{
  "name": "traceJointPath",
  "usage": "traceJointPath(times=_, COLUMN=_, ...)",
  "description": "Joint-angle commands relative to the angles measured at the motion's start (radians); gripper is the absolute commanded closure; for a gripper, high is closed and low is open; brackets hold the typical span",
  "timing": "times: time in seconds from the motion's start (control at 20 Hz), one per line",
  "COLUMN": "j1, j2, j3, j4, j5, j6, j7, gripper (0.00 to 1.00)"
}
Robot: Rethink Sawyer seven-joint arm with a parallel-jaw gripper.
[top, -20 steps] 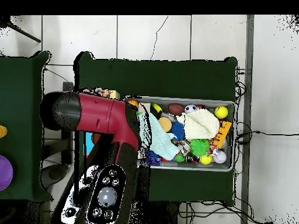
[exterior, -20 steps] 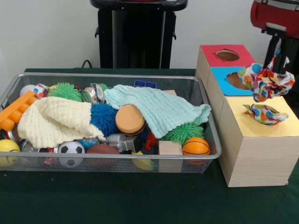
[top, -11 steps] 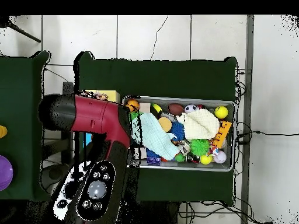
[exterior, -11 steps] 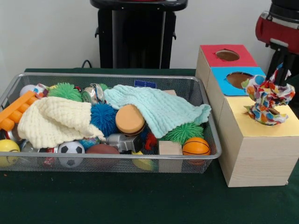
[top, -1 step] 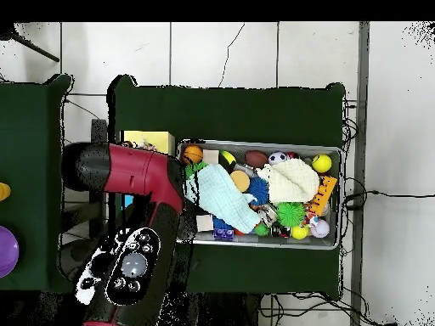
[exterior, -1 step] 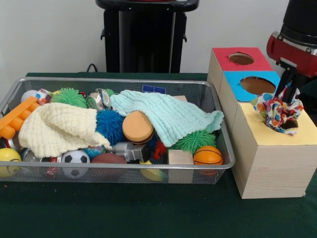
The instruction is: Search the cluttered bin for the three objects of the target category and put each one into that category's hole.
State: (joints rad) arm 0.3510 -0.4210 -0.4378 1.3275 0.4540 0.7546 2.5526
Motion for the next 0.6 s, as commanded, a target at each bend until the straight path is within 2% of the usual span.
traceJointPath(times=0.05, j1=-0.003, j2=0.080, j3=0.047, j4=0.070, j5=0.046, j6=-0.034, j7=0.296, gripper=1.00)
traceJointPath(times=0.35, j1=-0.008, j2=0.098, j3=0.059, j4=0.069, j5=0.063, j6=-0.070, j7=0.283, gripper=1.00)
traceJointPath(times=0.45, j1=-0.018, j2=0.095, j3=0.079, j4=0.079, j5=0.075, j6=-0.112, j7=0.260, gripper=1.00)
traceJointPath(times=0.6, j1=-0.035, j2=0.110, j3=0.115, j4=0.094, j5=0.086, j6=-0.235, j7=0.228, gripper=1.00)
